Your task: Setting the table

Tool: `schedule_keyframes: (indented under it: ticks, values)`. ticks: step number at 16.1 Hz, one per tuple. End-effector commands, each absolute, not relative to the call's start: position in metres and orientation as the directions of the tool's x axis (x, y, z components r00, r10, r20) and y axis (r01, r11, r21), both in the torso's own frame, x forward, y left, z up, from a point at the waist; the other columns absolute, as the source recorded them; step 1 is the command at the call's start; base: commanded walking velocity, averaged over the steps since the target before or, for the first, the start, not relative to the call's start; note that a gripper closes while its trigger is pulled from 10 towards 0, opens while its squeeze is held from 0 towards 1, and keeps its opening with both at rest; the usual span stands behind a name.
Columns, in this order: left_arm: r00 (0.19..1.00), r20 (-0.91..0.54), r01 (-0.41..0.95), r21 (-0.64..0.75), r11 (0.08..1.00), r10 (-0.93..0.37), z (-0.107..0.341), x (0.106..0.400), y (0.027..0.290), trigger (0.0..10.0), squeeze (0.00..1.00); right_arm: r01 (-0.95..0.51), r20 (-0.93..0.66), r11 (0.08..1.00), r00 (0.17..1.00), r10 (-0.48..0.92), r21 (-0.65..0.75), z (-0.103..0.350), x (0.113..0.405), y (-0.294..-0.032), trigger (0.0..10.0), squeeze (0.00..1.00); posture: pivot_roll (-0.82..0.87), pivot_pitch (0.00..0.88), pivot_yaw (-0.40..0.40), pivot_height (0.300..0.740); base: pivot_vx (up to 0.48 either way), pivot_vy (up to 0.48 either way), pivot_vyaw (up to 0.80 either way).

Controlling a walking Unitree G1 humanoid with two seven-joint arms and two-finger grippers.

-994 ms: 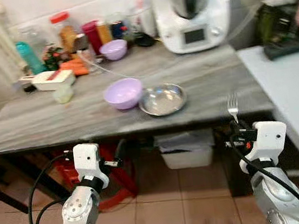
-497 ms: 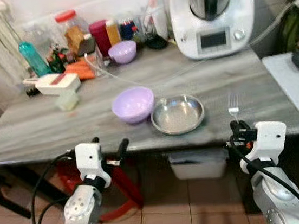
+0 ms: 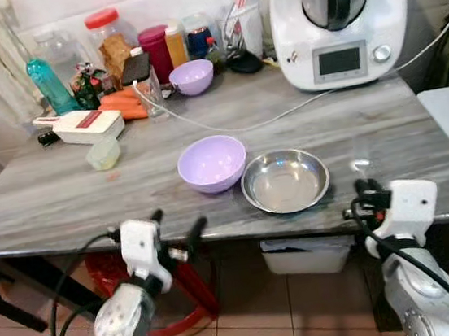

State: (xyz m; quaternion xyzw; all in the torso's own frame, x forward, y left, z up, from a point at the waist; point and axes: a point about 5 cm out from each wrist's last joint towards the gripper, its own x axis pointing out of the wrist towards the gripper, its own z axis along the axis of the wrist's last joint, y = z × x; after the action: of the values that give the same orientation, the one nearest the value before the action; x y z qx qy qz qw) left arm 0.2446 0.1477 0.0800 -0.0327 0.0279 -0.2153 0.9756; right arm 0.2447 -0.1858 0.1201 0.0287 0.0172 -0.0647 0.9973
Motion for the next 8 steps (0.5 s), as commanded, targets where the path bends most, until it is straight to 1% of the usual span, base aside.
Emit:
schedule_keyframes:
  ticks: [1,2,4,6,8]
  values:
    - [0.900,-0.031,0.433,-0.048,0.900,-0.435,0.084,0.243,0.155,10.0,0.00,0.128,-0.019,0.990,0.992,-0.127,0.060,0.127,0.250,-0.183,10.0,0.00,-0.08,0.000,0.136,0.740,0.000,0.000,0.00]
    - [0.880,-0.041,0.471,-0.057,0.880,-0.473,0.083,0.239,0.156,10.0,0.00,0.171,-0.029,0.985,0.985,-0.170,0.039,0.127,0.252,-0.191,10.0,0.00,-0.08,0.000,0.135,0.740,0.000,0.000,0.00]
    - [0.848,-0.049,0.524,-0.080,0.848,-0.528,0.083,0.235,0.155,10.0,0.00,0.215,-0.054,0.976,0.976,-0.213,0.041,0.126,0.253,-0.202,10.0,0.00,-0.09,0.000,0.133,0.740,0.000,0.000,0.00]
    - [0.760,-0.056,0.642,-0.085,0.762,-0.647,0.084,0.224,0.149,10.0,0.00,0.237,-0.068,0.971,0.970,-0.235,0.034,0.129,0.261,-0.214,10.0,0.00,-0.09,0.000,0.131,0.740,0.000,0.000,0.00]
    - [0.723,-0.070,0.681,-0.091,0.726,-0.687,0.085,0.220,0.149,10.0,0.00,0.253,-0.094,0.967,0.964,-0.250,0.019,0.132,0.267,-0.222,10.0,0.00,-0.10,0.024,0.129,0.740,0.000,0.000,0.00]
